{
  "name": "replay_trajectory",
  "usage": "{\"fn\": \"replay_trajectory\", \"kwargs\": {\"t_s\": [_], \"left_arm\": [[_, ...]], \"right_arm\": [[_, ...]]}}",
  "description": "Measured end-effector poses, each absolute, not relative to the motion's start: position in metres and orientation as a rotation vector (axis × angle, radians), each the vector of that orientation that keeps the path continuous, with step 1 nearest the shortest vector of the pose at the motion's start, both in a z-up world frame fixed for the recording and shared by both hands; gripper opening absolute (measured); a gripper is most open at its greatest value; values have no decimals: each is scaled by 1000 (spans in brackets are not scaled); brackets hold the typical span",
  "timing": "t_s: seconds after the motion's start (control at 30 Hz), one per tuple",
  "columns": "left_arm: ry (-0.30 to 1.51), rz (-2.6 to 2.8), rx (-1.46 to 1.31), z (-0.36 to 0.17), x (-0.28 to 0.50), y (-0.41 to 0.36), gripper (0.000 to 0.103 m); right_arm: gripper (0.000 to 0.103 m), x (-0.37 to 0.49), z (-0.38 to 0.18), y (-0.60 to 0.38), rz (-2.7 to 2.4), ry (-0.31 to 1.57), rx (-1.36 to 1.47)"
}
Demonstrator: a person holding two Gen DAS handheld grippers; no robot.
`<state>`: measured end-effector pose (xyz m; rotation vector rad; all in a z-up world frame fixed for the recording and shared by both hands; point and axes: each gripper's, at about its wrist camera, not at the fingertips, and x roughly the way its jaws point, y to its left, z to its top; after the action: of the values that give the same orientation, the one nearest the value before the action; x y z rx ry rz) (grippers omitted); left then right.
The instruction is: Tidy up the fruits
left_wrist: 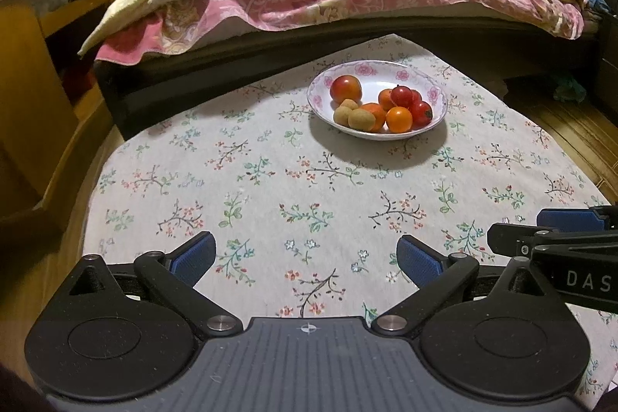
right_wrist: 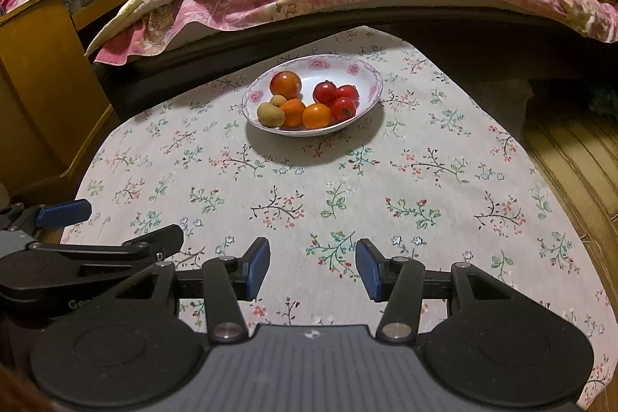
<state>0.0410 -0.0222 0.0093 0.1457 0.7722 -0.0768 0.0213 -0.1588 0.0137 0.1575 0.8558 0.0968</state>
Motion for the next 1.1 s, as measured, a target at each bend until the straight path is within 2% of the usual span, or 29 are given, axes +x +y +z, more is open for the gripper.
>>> {"fn": "replay_trajectory", "kwargs": {"t_s": [1.1], "left_arm": [[827,-67,157,-5,11,-23,101]], "right_arm": [[51,-10,5,-153,121,913,143]]}}
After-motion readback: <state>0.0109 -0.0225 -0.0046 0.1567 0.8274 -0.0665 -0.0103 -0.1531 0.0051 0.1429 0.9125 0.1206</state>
